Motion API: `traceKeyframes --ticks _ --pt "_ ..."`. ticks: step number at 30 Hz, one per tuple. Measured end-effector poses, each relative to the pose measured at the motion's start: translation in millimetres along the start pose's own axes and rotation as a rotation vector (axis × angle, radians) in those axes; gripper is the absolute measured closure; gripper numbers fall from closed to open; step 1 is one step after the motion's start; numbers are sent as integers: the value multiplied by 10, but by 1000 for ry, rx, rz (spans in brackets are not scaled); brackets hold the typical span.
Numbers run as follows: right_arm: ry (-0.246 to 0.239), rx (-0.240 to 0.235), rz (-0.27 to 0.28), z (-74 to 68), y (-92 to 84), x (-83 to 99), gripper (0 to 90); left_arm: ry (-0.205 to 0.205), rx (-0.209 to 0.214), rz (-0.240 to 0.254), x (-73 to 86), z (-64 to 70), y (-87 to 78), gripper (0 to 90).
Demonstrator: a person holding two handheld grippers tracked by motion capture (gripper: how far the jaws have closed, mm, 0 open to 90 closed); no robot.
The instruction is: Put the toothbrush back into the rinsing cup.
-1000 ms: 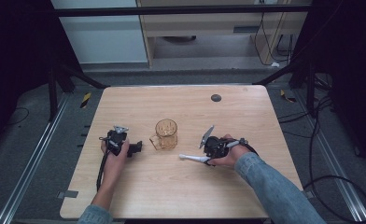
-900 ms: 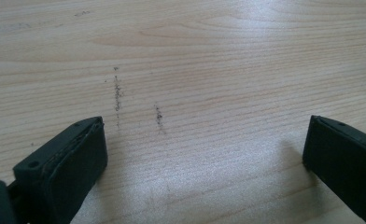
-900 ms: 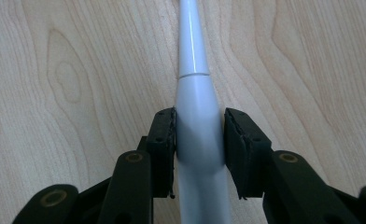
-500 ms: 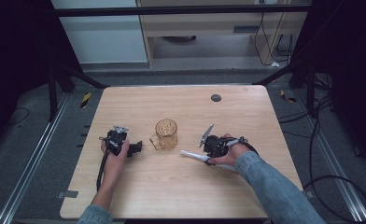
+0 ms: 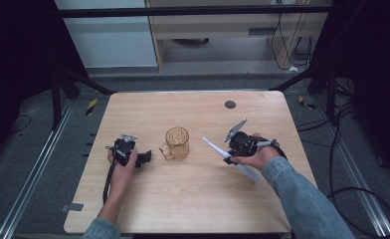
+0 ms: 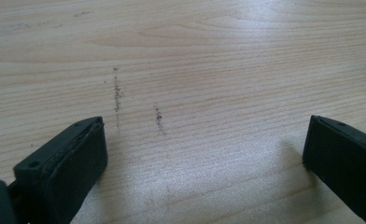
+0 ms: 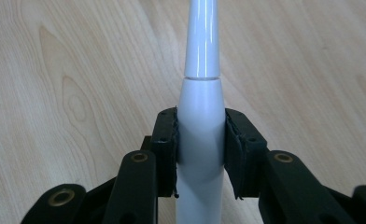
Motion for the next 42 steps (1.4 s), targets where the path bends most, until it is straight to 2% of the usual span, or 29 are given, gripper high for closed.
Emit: traceKeyframes --ticks 6,11,16,20,27,30,35,42 --pt "-1 16 25 -25 -122 -48 671 1 1 0 -4 1 4 0" --pt "21 17 102 -22 -212 -118 671 -6 -8 -2 -11 17 7 0" --pt "66 36 177 58 -226 -199 671 -2 -10 -1 -13 35 5 0" --pt "89 54 237 74 -225 -313 671 -17 -14 -3 -23 48 16 0" --pt "115 60 298 84 -192 -496 671 -35 -36 -9 -34 71 19 0" --pt "134 81 331 75 -222 -571 671 -52 -50 -9 -26 93 10 0" --pt "162 122 369 57 -297 -662 671 -58 -55 -10 -21 109 2 0" --pt "206 203 458 38 -411 -701 671 -64 -60 -11 -23 120 2 0"
Point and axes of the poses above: each handheld gripper's, and its own axes: y roughly forward along the jaws, x roughly out of its underside, z roughly to its right, the point moved 1 cm from there along y, roughly forward along the jaws, and after that the axes turned 8 degrees about -x, right-handed, at the moved point
